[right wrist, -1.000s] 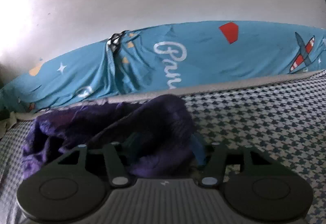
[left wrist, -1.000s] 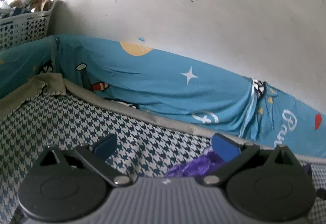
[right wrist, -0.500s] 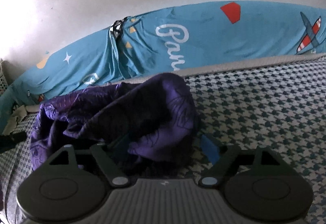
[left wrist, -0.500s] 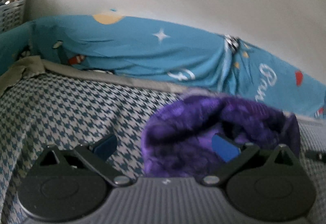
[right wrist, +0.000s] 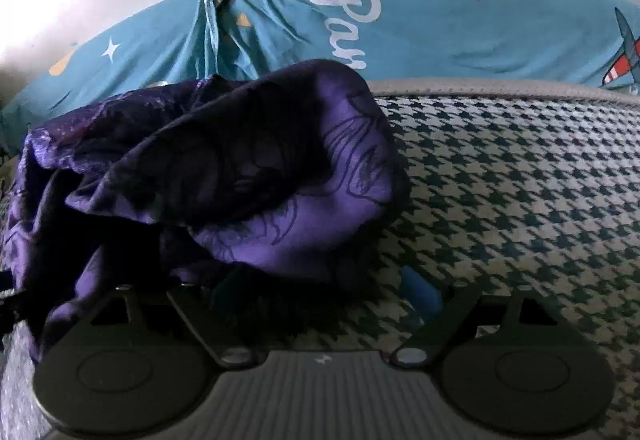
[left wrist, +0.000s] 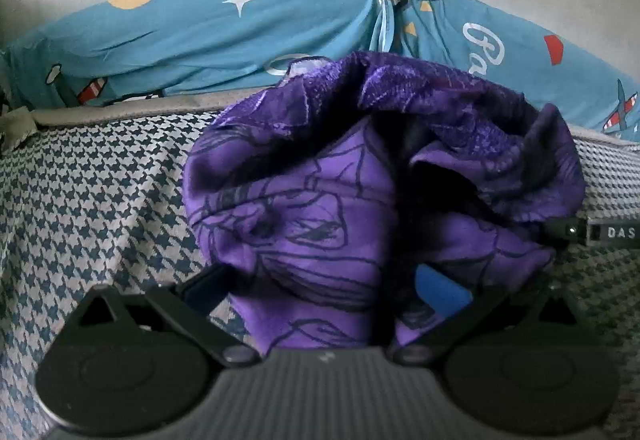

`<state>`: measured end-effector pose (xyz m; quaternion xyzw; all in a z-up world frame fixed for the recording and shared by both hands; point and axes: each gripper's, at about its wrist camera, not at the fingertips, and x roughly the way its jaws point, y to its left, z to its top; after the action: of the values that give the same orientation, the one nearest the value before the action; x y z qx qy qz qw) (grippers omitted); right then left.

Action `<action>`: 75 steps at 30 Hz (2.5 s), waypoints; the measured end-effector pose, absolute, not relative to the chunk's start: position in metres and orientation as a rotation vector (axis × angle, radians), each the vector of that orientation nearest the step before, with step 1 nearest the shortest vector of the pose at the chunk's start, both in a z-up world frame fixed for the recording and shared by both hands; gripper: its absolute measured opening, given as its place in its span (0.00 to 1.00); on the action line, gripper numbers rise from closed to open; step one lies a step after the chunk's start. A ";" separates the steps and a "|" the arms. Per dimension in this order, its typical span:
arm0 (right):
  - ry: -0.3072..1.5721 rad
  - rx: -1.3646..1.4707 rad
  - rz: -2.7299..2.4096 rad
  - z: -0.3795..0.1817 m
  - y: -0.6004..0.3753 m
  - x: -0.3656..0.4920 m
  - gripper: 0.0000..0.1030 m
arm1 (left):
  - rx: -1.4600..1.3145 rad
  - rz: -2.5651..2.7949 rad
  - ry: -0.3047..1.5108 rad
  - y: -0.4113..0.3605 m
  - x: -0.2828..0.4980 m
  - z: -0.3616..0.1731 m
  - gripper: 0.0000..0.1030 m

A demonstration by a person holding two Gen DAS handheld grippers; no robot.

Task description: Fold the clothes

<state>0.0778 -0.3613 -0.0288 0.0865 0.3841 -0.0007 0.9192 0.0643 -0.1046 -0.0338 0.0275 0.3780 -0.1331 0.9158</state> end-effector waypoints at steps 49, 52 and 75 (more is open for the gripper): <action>0.482 0.236 -0.219 0.034 -0.389 0.062 0.36 | -0.034 -0.038 0.637 -0.062 0.100 0.006 0.96; 0.478 0.253 -0.147 0.039 -0.386 0.053 0.42 | -0.014 -0.070 0.622 -0.065 0.091 0.010 0.98; 0.698 0.454 0.125 -0.019 -0.335 0.074 0.56 | 0.004 -0.143 0.743 -0.069 0.074 -0.023 1.00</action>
<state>0.0744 -0.3348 -0.0189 0.2205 0.3390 0.0605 0.9126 0.0740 -0.0695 -0.0227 0.0019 0.3627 -0.0700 0.9293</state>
